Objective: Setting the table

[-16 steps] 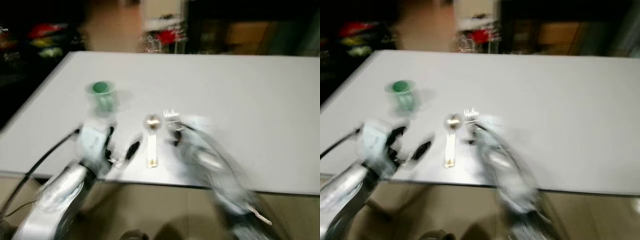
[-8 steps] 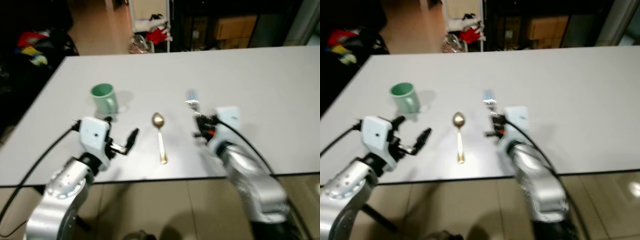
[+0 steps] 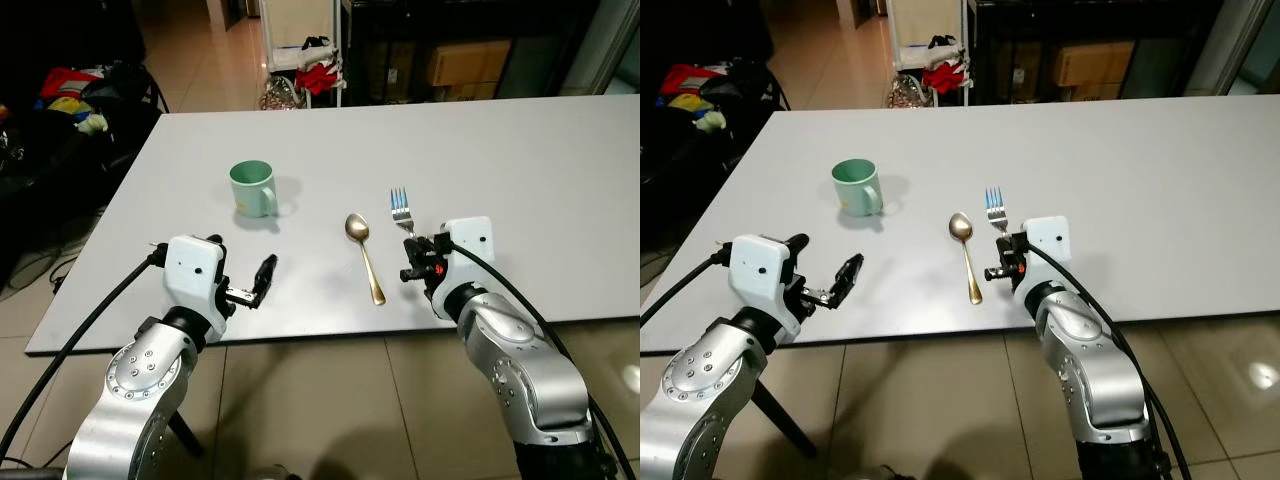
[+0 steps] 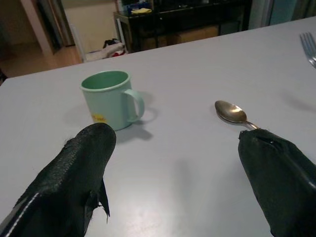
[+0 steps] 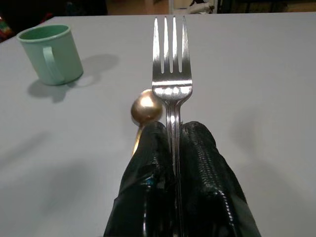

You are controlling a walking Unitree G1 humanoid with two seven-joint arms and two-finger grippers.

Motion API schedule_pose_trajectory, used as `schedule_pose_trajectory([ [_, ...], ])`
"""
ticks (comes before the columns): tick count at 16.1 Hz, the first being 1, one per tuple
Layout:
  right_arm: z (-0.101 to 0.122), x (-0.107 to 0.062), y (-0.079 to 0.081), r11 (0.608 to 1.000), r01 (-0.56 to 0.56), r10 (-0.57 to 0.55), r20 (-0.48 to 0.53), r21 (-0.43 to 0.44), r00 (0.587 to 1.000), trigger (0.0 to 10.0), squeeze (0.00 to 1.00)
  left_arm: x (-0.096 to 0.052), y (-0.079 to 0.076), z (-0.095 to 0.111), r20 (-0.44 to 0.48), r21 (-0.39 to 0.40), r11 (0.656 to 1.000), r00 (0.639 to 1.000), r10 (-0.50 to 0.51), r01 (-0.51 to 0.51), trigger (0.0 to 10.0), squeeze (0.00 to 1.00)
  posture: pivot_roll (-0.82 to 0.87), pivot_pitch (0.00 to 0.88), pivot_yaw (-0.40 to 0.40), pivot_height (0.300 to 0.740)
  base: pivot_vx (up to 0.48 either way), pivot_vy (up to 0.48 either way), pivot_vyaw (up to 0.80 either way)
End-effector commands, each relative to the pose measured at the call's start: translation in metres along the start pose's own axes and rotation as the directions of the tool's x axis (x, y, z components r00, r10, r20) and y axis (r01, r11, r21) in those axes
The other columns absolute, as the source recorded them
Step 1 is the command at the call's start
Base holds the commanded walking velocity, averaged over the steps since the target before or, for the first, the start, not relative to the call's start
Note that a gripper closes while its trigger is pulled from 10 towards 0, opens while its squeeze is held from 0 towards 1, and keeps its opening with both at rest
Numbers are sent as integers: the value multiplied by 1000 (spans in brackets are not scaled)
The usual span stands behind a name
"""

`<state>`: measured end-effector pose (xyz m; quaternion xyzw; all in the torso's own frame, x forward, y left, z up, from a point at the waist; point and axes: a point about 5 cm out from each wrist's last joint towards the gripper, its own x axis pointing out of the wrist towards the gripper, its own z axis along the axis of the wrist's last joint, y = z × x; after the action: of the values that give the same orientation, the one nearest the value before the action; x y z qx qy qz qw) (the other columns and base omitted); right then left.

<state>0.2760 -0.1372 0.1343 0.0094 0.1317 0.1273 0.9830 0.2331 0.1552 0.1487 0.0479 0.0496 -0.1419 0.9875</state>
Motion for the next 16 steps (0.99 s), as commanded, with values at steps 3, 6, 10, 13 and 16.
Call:
schedule_pose_trajectory([
  [3,4,10,-8,999,6,-7,-31,-35,1000,10000,0,5,-2,2,12,10,1000,1000,-18,17,10000,0,31,0,49,740,0,-311,0],
  [6,2,30,-10,999,0,-3,-63,-43,998,10000,0,5,-8,6,17,38,994,995,-100,99,10000,0,32,0,49,740,0,0,0],
  [10,-10,56,-4,999,-44,40,-123,-28,992,10000,0,2,-15,8,-11,25,976,976,-216,216,10000,0,45,0,57,740,0,0,0],
  [13,-9,81,0,997,-67,60,-130,-44,990,10000,0,-1,-14,6,-35,11,972,972,-234,235,10000,0,65,0,61,740,0,0,0],
  [16,-7,95,4,999,-53,52,-147,-2,988,10000,0,-5,-9,3,-68,26,974,972,-224,226,10000,0,77,0,56,740,0,0,0],
])
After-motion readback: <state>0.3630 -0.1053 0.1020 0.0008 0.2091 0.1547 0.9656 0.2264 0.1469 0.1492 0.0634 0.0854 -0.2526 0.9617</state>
